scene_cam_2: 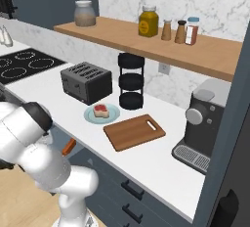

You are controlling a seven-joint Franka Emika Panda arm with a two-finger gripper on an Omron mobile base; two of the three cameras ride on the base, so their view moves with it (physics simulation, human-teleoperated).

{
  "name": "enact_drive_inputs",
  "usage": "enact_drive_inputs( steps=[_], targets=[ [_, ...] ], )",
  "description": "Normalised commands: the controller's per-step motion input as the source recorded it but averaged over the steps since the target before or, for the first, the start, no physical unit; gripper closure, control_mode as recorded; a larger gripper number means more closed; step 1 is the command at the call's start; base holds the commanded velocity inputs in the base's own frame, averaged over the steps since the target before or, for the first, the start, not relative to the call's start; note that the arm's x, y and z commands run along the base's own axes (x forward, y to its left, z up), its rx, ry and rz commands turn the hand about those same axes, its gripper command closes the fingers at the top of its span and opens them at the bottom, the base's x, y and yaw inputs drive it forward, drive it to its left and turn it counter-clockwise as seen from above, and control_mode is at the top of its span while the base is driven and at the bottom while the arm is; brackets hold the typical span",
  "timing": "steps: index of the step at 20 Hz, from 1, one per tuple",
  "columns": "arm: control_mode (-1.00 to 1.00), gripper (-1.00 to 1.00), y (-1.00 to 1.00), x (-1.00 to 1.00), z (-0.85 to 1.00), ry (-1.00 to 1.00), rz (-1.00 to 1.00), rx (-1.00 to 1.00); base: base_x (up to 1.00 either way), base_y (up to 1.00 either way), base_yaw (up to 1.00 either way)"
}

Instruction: Pick up the knife from the drawer and place it on the cutting board. Then place the meat from the plate to the cutting board.

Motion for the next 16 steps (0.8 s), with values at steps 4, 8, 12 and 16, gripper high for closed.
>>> enact_drive_inputs(
  steps=[4, 8, 12, 16],
  targets=[
    [-1.0, -1.0, 0.04, 0.0, -0.28, 0.02, 0.04, 0.0, 0.0, 0.0, 0.0],
    [-1.0, -1.0, 0.0, 0.04, -0.27, 0.0, 0.04, 0.0, 0.0, 0.0, 0.0],
    [-1.0, -1.0, 0.16, 0.02, -0.4, 0.0, 0.05, -0.01, 0.0, 0.0, 0.0],
    [-1.0, -1.0, 0.54, -0.39, -0.5, 0.0, 0.08, 0.0, 0.0, 0.0, 0.0]
  ],
)
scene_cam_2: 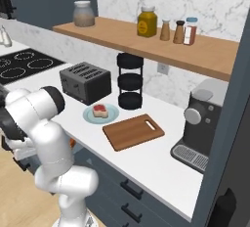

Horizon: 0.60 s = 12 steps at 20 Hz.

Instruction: Pick up the knife from the drawer and place it on the cutting board. Then place the meat from the plate to the cutting board.

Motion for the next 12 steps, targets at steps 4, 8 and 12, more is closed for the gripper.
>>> enact_drive_inputs(
  steps=[4, 8, 12],
  targets=[
    [-1.0, -1.0, 0.99, -1.0, -0.43, 0.1, 0.08, 0.0, 0.0, 0.0, 0.0],
    [-1.0, -1.0, 1.0, -1.0, -0.49, 0.17, 0.06, 0.0, 0.0, 0.0, 0.0],
    [-1.0, -1.0, 0.81, -1.0, -0.09, 0.11, 0.01, 0.0, 0.0, 0.0, 0.0]
  ],
)
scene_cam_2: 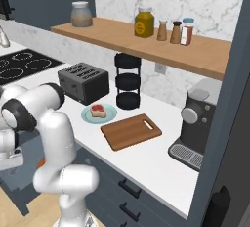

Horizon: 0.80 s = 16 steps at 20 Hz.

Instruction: Pick up the knife from the drawer and place it on the cutting board. Then place the meat from the plate to the cutting board.

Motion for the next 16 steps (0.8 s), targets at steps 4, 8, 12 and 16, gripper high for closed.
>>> enact_drive_inputs(
  steps=[4, 8, 12, 16],
  targets=[
    [-1.0, -1.0, 0.06, -0.58, 0.74, -0.05, 0.0, -0.01, 0.0, 0.0, 0.0],
    [-1.0, -1.0, -0.16, 0.0, 0.91, -0.04, -0.1, 0.0, 0.0, 0.0, 0.0],
    [-1.0, -1.0, -0.57, 0.16, 0.41, 0.01, -0.27, 0.0, 0.0, 0.0, 0.0],
    [-1.0, -1.0, -0.45, 0.47, 0.06, 0.09, -0.36, -0.03, 0.0, 0.0, 0.0]
  ],
)
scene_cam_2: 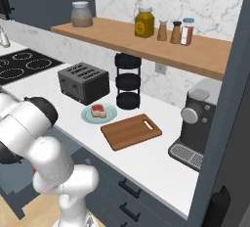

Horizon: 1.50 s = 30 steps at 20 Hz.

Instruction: Pick up the knife from the drawer and place it on the cutting board. Then place the meat from the plate to the cutting board.

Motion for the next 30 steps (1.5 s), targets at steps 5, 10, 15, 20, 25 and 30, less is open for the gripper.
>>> enact_drive_inputs(
  steps=[5, 10, 15, 20, 25, 30],
  targets=[
    [-1.0, -1.0, -0.48, 0.32, -0.02, -0.05, -0.21, -0.03, 0.0, 0.0, 0.0],
    [-1.0, -1.0, -0.29, -0.03, 0.0, -0.37, -0.09, -0.11, 0.0, 0.0, 0.0],
    [-1.0, -1.0, -0.19, 0.01, 0.0, -0.28, -0.16, -0.1, 0.0, 0.0, 0.0],
    [-1.0, -1.0, -0.14, 0.1, -0.02, -0.12, -0.14, 0.0, 0.0, 0.0, 0.0],
    [-1.0, -1.0, -0.01, 0.47, 0.0, 0.02, -0.14, 0.0, 0.0, 0.0, 0.0],
    [-1.0, -1.0, 0.0, 0.44, -0.11, 0.03, -0.08, -0.02, 0.0, 0.0, 0.0]
  ],
)
